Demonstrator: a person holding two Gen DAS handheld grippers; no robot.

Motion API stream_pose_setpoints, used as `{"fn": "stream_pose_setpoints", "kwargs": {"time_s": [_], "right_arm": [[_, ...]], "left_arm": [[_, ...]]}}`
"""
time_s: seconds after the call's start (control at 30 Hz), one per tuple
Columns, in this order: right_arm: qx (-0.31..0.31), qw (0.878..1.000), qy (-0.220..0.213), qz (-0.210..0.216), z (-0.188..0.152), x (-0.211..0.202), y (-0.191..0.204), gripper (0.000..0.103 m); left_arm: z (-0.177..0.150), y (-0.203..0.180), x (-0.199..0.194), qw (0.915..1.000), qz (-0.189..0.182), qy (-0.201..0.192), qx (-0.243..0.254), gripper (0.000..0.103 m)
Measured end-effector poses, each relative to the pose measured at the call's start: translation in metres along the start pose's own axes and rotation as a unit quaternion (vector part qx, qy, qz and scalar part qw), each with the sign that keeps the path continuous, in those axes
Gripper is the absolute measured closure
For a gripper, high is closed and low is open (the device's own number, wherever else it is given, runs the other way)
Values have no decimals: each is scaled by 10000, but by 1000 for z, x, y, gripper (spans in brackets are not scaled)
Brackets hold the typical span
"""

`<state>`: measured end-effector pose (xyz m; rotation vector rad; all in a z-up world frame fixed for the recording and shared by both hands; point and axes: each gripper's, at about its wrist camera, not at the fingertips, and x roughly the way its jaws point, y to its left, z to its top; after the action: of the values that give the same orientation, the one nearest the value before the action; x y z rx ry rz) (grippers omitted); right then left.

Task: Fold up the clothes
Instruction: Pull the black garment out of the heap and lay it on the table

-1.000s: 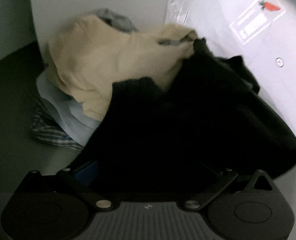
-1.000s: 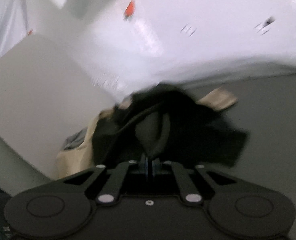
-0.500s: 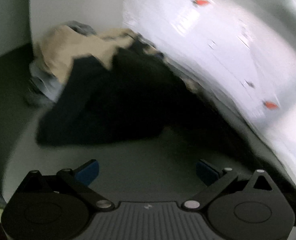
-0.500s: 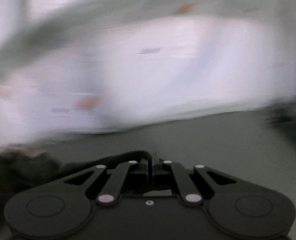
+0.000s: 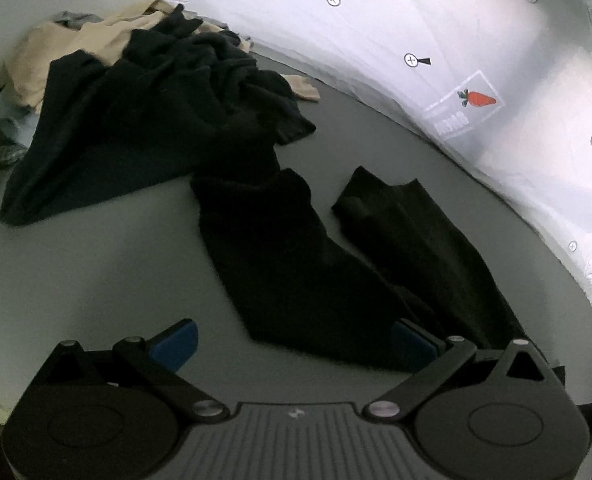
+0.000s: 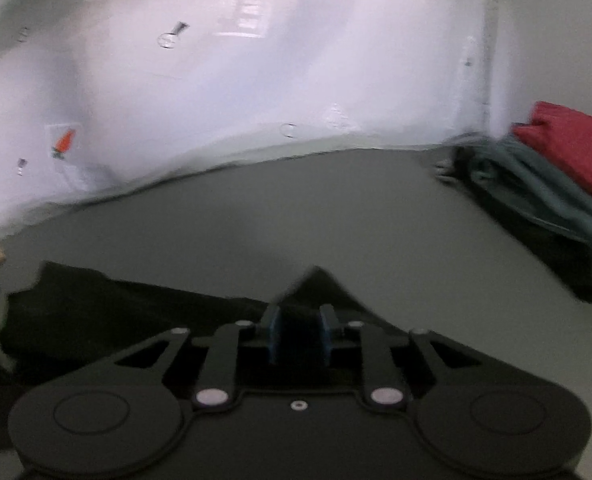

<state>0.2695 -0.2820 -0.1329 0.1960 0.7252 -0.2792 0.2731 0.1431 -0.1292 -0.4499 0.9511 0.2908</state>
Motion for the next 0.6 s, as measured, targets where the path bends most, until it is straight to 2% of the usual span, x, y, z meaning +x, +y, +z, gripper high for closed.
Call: {"fn": "stream_pose_setpoints", "kwargs": {"time_s": [0.17,0.3,0.4,0.5,0.6], "right_arm": [[-390,9982,-70,444,3,14,59,69],[-988,9913,149,855,-6,26,119,63],[-1435,9816,371,1204,-12,43,158,60],[-1916,9719,508,1269,-18,65,193,57],[-2195,9656,579,1271,-10,97,218,55]], "left_arm": [[18,5,20,9996,152,92,199,2],[40,19,49,9992,219,317,97,2],[57,29,72,9986,275,444,14,2],[70,35,91,9980,396,493,73,2],[79,43,110,9967,529,608,86,2]]}}
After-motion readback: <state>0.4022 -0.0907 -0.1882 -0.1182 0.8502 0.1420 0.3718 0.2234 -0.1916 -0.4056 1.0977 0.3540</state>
